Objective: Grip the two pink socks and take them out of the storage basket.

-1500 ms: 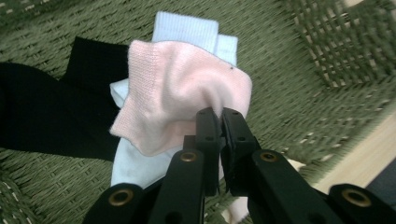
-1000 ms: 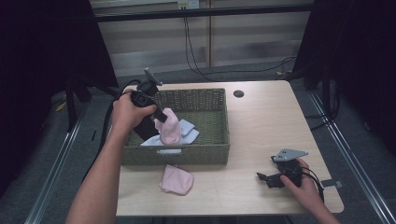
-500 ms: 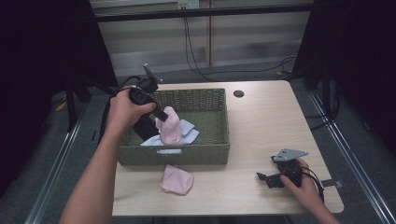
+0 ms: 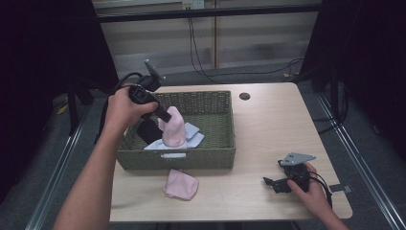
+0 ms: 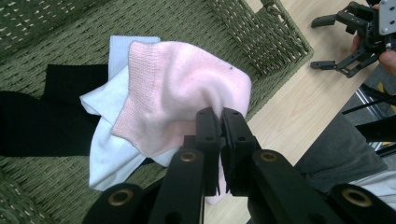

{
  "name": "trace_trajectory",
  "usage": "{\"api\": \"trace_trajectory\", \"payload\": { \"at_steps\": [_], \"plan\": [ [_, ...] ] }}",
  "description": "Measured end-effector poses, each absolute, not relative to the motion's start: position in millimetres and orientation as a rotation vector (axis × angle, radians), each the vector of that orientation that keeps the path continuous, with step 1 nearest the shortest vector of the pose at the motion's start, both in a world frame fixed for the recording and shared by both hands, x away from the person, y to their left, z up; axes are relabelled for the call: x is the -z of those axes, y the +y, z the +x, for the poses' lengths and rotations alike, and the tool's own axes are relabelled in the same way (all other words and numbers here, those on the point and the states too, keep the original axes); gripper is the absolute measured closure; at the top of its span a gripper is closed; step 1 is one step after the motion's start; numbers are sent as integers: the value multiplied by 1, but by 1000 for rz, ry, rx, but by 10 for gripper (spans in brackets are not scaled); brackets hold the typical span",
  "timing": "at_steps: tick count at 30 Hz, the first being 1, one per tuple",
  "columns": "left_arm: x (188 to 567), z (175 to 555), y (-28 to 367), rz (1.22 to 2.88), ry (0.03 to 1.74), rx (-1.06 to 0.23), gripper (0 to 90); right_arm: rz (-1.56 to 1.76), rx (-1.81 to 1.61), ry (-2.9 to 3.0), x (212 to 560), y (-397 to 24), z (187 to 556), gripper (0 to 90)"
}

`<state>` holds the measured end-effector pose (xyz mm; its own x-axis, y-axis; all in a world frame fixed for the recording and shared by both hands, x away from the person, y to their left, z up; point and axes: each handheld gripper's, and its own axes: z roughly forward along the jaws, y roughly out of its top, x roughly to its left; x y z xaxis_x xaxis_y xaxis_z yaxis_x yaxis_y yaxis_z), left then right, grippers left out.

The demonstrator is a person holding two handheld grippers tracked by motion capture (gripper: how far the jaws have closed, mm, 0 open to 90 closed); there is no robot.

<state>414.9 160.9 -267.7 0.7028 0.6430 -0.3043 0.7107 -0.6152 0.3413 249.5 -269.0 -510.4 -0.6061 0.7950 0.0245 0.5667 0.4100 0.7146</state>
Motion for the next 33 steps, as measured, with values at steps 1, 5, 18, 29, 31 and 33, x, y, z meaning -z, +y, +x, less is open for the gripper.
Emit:
{"api": "trace_trajectory", "payload": {
  "at_steps": [1,5,18,29,31,33],
  "plan": [
    [268,415,161,2473,1044,210,863,1179,-1006,2351,510,-269,249,104],
    [266,412,161,2473,1033,216,863,1179,-1006,2351,510,-269,249,104],
    [262,397,158,2481,954,233,863,1179,-1008,2349,511,-269,250,104],
    [261,381,148,2502,875,249,862,1179,-1008,2349,511,-269,250,103],
    [261,379,147,2510,865,251,862,1179,-1008,2349,511,-269,250,104],
    [263,377,145,2512,858,252,862,1184,-1008,2349,511,-269,249,104]
  ]
}}
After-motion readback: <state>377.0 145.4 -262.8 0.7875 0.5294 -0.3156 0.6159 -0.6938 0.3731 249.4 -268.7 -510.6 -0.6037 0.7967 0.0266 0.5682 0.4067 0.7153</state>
